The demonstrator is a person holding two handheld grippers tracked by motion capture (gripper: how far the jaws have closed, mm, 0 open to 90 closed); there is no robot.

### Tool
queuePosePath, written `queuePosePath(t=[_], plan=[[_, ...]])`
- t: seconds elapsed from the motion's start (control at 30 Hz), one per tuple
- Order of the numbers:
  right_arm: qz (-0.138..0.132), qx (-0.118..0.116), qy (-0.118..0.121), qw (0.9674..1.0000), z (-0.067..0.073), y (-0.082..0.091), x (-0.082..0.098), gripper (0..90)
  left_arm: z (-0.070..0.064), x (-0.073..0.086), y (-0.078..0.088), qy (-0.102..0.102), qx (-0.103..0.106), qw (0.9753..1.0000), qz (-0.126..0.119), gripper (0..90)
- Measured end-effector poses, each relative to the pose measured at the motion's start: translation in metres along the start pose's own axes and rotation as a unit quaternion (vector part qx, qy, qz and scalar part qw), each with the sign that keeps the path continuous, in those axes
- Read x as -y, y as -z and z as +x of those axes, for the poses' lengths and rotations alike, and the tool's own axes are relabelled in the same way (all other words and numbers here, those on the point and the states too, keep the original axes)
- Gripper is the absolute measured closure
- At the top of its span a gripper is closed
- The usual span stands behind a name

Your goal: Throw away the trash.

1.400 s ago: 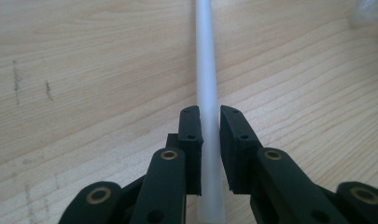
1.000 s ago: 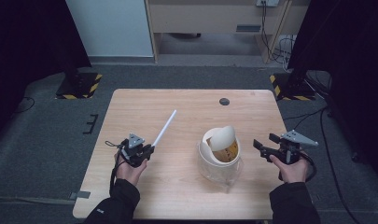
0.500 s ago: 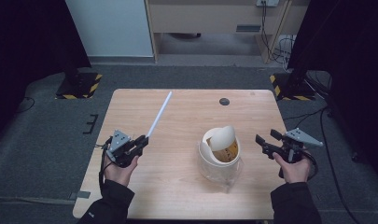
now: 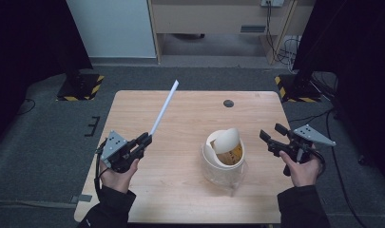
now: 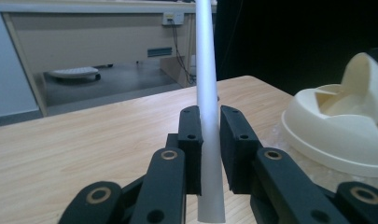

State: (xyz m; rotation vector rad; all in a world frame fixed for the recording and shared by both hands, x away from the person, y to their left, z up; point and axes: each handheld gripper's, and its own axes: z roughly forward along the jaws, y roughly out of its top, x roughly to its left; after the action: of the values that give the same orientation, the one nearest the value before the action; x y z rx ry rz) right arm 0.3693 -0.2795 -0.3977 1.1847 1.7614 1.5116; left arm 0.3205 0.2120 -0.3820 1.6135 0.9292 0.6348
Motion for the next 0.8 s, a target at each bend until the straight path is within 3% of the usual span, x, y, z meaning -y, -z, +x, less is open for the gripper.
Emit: queuePosePath(t=[0.23, 0.37, 0.57, 0.77, 0.8], plan=[[-0.022, -0.017, 0.006, 0.9996, 0.011, 0.004, -0.018, 29.9, -0.013, -0.007, 0.003, -0.01, 0.018, 0.9997, -0.012, 78.7], [-0.024, -0.041, 0.025, 0.9986, 0.026, 0.0, -0.037, 29.7, -0.02, -0.01, 0.0, -0.017, 0.029, 0.9994, -0.013, 78.7], [-0.025, -0.058, 0.051, 0.9967, 0.044, -0.009, -0.054, 31.1, -0.027, -0.011, -0.001, -0.023, 0.04, 0.9989, -0.014, 78.7], [-0.04, -0.09, 0.033, 0.9945, 0.056, -0.015, -0.061, 30.3, -0.035, -0.013, -0.001, -0.027, 0.05, 0.9982, -0.018, 78.7], [-0.046, -0.106, 0.027, 0.9929, 0.062, -0.017, -0.063, 31.4, -0.039, -0.014, -0.001, -0.031, 0.055, 0.9978, -0.02, 78.7]])
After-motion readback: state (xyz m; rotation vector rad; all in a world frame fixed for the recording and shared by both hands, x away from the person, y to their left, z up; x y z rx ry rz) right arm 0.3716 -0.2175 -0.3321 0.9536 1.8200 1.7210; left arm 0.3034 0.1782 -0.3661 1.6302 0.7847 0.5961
